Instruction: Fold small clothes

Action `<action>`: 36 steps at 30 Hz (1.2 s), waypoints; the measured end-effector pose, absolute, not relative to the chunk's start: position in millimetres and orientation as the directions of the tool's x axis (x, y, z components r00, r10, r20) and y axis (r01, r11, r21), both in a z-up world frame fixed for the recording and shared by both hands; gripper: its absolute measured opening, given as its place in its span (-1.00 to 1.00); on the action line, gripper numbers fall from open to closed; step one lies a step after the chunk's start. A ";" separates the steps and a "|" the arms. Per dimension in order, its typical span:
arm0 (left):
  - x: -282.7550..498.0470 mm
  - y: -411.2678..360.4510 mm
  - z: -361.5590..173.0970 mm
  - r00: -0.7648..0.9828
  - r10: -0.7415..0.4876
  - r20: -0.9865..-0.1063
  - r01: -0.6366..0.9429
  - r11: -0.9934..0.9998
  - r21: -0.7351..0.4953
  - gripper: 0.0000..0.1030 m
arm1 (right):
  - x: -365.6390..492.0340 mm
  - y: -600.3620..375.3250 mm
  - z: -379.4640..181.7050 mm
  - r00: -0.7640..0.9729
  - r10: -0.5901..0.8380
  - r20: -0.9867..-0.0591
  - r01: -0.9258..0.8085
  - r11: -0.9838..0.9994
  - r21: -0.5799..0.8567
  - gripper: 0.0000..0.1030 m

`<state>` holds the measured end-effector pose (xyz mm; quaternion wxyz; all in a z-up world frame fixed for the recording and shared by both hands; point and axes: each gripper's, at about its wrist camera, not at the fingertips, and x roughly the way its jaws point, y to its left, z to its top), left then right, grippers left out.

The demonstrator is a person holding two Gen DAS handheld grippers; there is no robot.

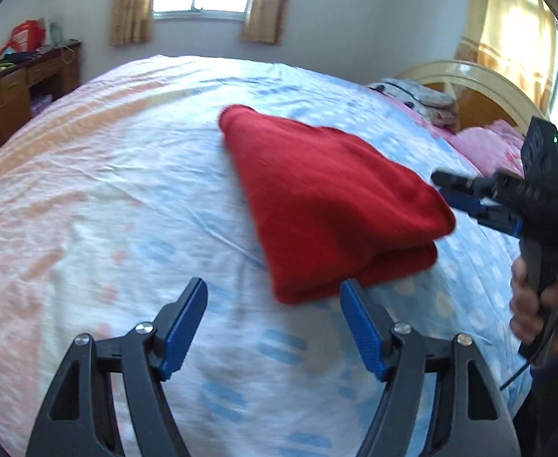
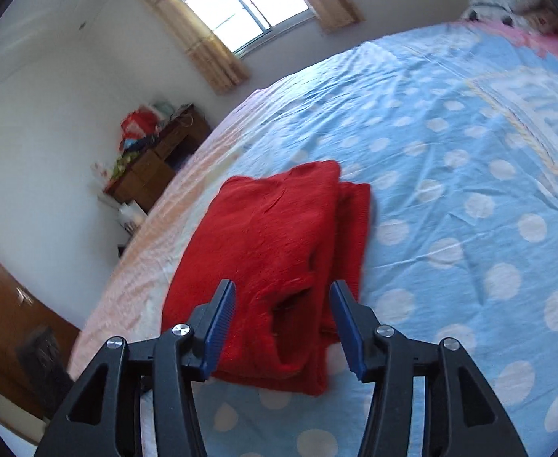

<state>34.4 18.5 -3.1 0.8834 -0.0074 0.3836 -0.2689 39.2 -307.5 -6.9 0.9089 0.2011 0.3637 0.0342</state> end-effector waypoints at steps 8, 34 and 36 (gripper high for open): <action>39.4 38.2 -15.6 0.577 -0.441 -0.687 0.411 0.884 -0.222 0.45 | 36.4 -288.5 -44.6 0.680 0.179 -0.711 0.148 0.917 0.371 -0.84; 148.6 -59.8 -10.3 0.608 -0.371 -0.702 0.413 0.903 -0.119 0.46 | 89.2 -287.6 -45.8 0.741 0.047 -0.669 0.131 0.968 0.213 -0.74; 150.6 -62.5 -24.5 0.592 -0.384 -0.708 0.410 0.900 -0.145 0.50 | 87.4 -295.2 -48.0 0.756 0.068 -0.651 0.137 0.956 0.258 -0.74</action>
